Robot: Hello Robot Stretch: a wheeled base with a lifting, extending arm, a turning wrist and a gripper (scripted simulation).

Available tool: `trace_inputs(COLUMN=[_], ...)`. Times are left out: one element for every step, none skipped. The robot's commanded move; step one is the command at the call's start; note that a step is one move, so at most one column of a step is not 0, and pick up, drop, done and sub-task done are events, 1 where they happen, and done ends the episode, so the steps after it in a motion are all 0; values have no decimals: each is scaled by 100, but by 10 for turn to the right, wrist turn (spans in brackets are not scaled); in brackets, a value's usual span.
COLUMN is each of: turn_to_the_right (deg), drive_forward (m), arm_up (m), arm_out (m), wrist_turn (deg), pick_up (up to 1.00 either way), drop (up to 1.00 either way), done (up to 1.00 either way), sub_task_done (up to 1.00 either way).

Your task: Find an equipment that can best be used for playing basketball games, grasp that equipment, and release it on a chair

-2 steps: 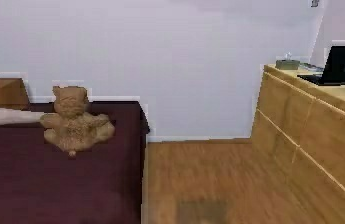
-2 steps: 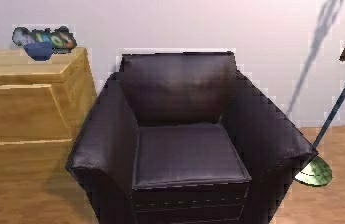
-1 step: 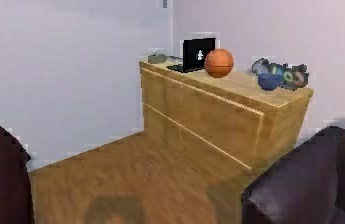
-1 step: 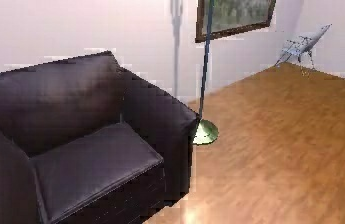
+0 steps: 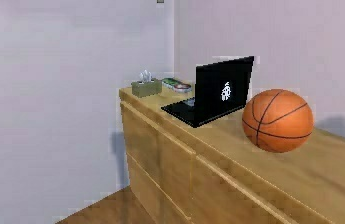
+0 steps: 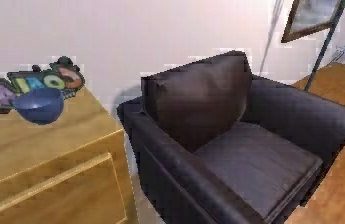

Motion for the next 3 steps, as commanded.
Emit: trace_inputs(turn_to_the_right=[30,0,-450], drive_forward=[0,25,0], arm_up=[0,0,0], arm_out=[0,0,0], wrist_turn=[0,0,0], pick_up=[0,0,0], drop=[0,0,0], done=[0,0,0], sub_task_done=[0,0,0])
